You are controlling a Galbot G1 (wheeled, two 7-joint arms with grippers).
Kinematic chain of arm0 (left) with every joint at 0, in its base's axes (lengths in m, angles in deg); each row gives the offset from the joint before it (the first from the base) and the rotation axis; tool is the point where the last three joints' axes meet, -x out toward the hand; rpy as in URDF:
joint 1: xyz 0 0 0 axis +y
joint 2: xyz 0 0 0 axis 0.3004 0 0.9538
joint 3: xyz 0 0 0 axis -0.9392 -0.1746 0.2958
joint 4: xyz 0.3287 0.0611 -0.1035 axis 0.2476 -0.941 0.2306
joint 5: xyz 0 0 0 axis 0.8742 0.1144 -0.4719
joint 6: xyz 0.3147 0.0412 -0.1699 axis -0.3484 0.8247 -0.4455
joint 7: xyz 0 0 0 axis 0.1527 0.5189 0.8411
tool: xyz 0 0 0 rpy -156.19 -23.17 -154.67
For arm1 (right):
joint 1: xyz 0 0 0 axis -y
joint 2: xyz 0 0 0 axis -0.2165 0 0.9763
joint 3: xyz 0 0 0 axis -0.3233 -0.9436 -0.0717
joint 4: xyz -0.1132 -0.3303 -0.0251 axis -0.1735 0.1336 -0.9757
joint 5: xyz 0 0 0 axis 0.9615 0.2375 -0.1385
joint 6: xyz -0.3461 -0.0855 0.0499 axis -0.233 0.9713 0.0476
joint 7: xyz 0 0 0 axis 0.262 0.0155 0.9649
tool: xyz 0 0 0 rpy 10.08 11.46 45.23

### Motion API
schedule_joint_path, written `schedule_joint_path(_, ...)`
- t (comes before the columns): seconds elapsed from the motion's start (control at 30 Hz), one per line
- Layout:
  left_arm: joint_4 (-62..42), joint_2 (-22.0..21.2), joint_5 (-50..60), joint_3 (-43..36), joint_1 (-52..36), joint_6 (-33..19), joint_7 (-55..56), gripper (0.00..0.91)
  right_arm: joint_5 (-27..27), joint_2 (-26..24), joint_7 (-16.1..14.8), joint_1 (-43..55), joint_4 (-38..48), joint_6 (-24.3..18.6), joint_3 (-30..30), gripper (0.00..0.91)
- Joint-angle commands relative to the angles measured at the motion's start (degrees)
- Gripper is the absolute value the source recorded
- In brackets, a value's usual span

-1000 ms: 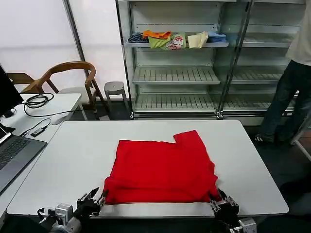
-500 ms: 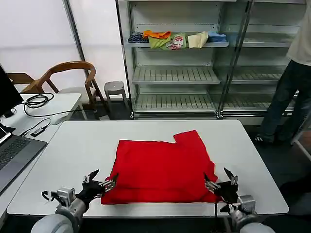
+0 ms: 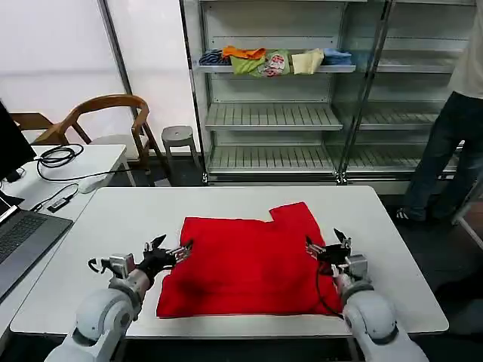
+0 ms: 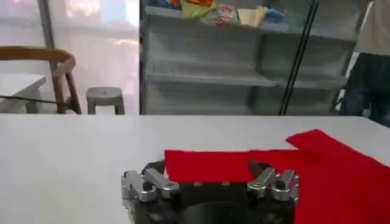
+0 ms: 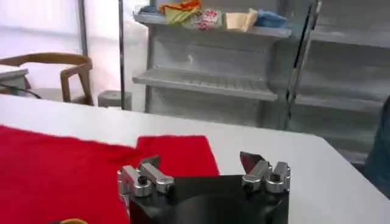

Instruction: Fold and organize the clothes.

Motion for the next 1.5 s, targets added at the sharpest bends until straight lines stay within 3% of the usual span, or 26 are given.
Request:
schedule_joint_path(0.03,-11.80,-0.08,-0.63,-5.86,-11.88,-1.87,-0.41,0.907,0.79,2.28,0.00,14.02,17.47,-0.64,-2.74,0.907)
schedule_joint_path(0.83,-29.03,-3.00,0.86,-10.47,-21.64,-4.58,-1.88,0.907,2.85,12.85,-1.08,29.90,45.28,-6.34,-5.03,0.907)
schedule_joint_path(0.93,-31.50,-2.66,2.37,-12.01,-21.71,-7.08,-2.63,0.907,2.83,13.53,-0.55,31.01,47.00,-6.59,-4.62,0.907)
schedule_joint_path(1.5,-39.47,-4.35,2.98,-12.38,-25.49,-7.01,-2.59,0.907,2.58,14.62,-0.42,31.61,49.78,-6.81,-3.86,0.907)
